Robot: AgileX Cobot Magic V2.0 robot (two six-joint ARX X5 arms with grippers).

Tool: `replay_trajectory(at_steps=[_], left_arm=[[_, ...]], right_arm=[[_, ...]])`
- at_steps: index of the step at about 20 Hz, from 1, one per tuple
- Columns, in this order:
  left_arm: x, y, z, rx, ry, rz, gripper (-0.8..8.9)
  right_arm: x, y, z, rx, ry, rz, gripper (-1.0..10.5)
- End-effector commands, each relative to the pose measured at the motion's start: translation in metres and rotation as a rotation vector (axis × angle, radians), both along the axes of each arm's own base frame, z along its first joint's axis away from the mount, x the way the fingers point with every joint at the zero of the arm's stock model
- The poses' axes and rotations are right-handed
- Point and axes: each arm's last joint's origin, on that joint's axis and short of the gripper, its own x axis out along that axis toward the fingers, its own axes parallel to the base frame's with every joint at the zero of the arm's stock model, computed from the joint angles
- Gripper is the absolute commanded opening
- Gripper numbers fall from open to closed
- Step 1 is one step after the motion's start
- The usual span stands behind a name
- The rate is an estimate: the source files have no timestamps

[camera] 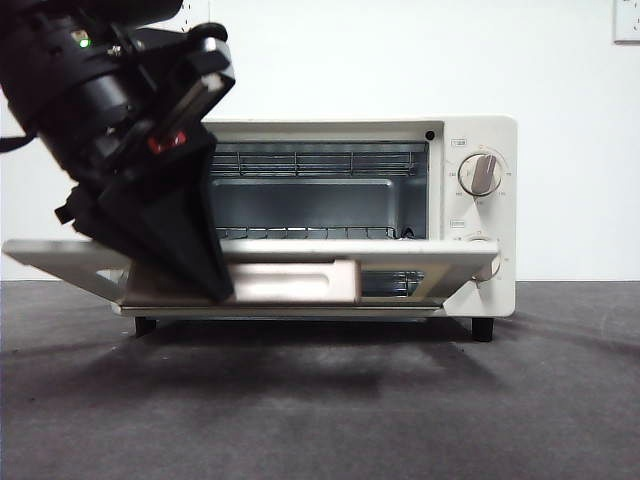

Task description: The left arm flap open the oven, the right arm pick bread and place it into oven, the left arm flap close the oven

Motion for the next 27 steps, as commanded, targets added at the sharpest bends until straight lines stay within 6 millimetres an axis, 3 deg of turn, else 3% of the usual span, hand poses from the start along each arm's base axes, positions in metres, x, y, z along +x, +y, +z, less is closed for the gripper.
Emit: replay_trajectory(at_steps=[1,10,16,21,27], left_arm=[[0.005,-0.002,-0.006,0.017,-0.037,0.054,0.16],[-0.001,0.001,-0.005,0.004,-0.008,0.064,0.16],[-0.032,0.026,0.046,-0.114,-0.115,0.085,0.16],[-0.068,0.059,0.090,-0.170,-0.252,0.193,0.16],[-0.107,0.095,0.125,-0.183,-0.368,0.272,0.16]], right_arm=[[-0.001,0.000,0.006,0.012,-0.031,-0.009,1.5],[0.000,0.000,0.007,0.019,-0.037,0.004,1.5],[0.031,0.015,-0.001,0.038,0.119,0.171,1.5],[0.078,0.056,-0.014,-0.001,0.191,0.306,1.5],[0.126,0.119,-0.041,-0.006,0.248,0.294,1.5]])
